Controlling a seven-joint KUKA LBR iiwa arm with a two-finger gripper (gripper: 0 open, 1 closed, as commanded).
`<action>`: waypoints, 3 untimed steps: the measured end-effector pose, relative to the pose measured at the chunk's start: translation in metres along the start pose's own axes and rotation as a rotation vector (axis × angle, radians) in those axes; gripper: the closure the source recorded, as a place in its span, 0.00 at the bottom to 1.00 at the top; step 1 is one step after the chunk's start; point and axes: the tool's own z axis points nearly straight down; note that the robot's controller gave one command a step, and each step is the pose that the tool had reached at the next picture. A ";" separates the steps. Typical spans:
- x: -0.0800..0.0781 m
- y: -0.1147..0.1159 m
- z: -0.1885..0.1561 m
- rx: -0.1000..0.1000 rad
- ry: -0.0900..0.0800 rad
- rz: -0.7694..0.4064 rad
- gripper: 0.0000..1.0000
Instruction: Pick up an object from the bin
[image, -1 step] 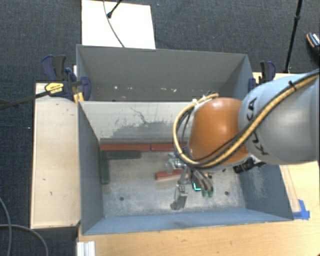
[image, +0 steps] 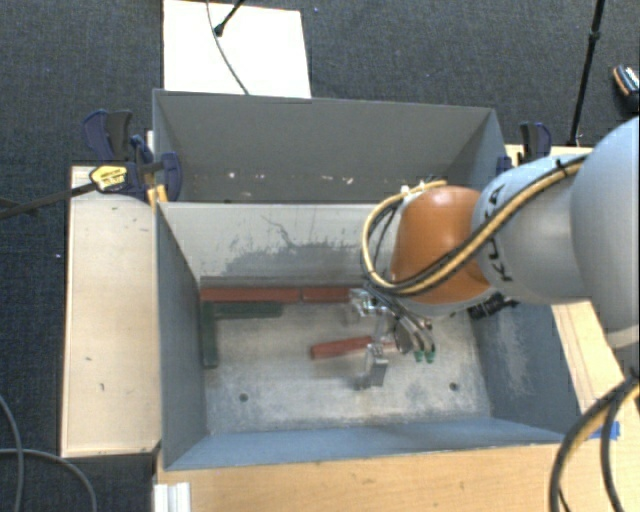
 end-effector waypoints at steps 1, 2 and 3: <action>0.003 -0.003 -0.036 -0.002 -0.005 -0.004 0.00; 0.004 -0.010 -0.048 -0.003 -0.005 0.091 0.00; 0.005 -0.009 -0.002 -0.003 0.004 0.088 0.00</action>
Offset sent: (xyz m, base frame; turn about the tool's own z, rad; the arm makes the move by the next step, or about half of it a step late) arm -0.0047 -0.0026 0.0337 -0.0068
